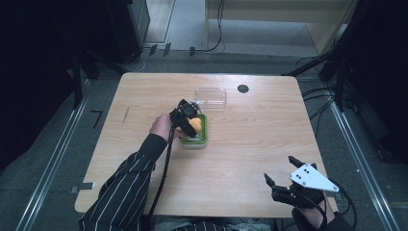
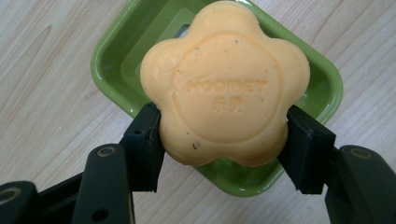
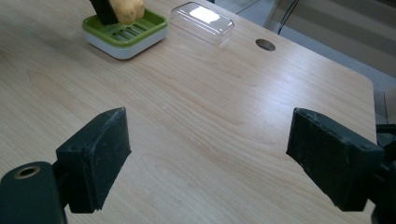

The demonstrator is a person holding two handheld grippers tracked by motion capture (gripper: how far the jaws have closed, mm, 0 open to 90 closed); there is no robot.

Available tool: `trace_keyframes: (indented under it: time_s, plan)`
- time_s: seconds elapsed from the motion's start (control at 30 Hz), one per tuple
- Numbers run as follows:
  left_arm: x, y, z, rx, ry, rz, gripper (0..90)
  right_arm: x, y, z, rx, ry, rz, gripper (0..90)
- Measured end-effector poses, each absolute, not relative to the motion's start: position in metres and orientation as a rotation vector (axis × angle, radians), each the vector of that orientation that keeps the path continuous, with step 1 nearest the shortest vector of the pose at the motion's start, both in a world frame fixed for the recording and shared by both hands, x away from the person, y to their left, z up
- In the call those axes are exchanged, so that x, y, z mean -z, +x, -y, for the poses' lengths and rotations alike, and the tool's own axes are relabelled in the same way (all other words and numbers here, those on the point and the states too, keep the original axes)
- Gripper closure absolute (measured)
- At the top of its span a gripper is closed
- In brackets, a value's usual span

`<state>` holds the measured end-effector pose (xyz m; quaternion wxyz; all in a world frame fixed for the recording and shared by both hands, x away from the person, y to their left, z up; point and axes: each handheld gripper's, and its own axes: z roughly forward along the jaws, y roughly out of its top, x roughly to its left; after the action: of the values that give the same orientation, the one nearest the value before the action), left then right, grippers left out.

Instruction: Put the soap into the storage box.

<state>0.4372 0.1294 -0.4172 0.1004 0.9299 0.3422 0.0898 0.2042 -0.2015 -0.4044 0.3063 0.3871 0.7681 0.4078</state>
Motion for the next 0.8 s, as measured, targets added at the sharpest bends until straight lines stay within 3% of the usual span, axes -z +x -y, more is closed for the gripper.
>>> trace_keyframes:
  time_s: [0.8]
  plan:
    - [0.433,0.445,-0.119,-0.306,2.806,-0.962,39.2,0.405,0.203,0.202,-1.08,1.027,-2.032,13.6]
